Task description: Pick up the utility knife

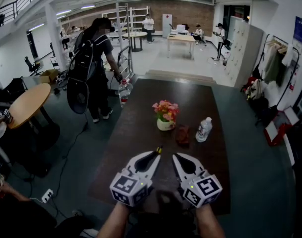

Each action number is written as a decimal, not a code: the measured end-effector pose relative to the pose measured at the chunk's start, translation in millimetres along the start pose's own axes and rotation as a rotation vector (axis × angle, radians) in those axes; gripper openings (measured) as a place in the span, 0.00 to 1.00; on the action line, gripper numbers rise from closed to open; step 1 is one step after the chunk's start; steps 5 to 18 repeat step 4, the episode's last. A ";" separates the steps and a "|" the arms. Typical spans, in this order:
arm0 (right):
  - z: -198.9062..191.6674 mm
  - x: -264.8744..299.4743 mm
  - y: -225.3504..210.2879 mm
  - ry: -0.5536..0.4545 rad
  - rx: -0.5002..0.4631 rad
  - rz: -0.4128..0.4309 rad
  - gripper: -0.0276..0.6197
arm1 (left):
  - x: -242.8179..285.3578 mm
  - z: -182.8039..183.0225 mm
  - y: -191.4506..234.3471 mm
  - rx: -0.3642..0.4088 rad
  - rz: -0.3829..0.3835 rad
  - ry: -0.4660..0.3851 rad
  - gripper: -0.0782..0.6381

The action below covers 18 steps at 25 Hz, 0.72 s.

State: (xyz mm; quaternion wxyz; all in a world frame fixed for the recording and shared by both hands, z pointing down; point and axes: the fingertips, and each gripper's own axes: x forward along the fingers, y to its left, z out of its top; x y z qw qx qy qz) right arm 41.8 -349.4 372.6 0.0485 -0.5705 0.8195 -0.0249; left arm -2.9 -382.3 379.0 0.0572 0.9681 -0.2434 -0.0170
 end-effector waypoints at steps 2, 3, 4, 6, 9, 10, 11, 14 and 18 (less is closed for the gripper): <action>-0.5 0.2 -0.2 0.003 -0.001 -0.002 0.06 | 0.4 -0.2 -0.3 0.000 -0.002 0.000 0.21; -0.6 0.2 -0.4 0.005 -0.002 -0.003 0.06 | 0.7 0.0 -0.5 -0.001 -0.003 0.000 0.21; -0.6 0.3 -0.6 0.006 -0.002 -0.004 0.06 | 0.9 0.2 -0.7 -0.001 -0.004 -0.001 0.21; -0.6 0.3 -0.6 0.006 -0.002 -0.004 0.06 | 0.9 0.2 -0.7 -0.001 -0.004 -0.001 0.21; -0.6 0.3 -0.6 0.006 -0.002 -0.004 0.06 | 0.9 0.2 -0.7 -0.001 -0.004 -0.001 0.21; -0.6 0.3 -0.6 0.006 -0.002 -0.004 0.06 | 0.9 0.2 -0.7 -0.001 -0.004 -0.001 0.21; -0.6 0.3 -0.6 0.006 -0.002 -0.004 0.06 | 0.9 0.2 -0.7 -0.001 -0.004 -0.001 0.21; -0.6 0.3 -0.6 0.006 -0.002 -0.004 0.06 | 0.9 0.2 -0.7 -0.001 -0.004 -0.001 0.21; -0.6 0.3 -0.6 0.006 -0.002 -0.004 0.06 | 0.9 0.2 -0.7 -0.001 -0.004 -0.001 0.21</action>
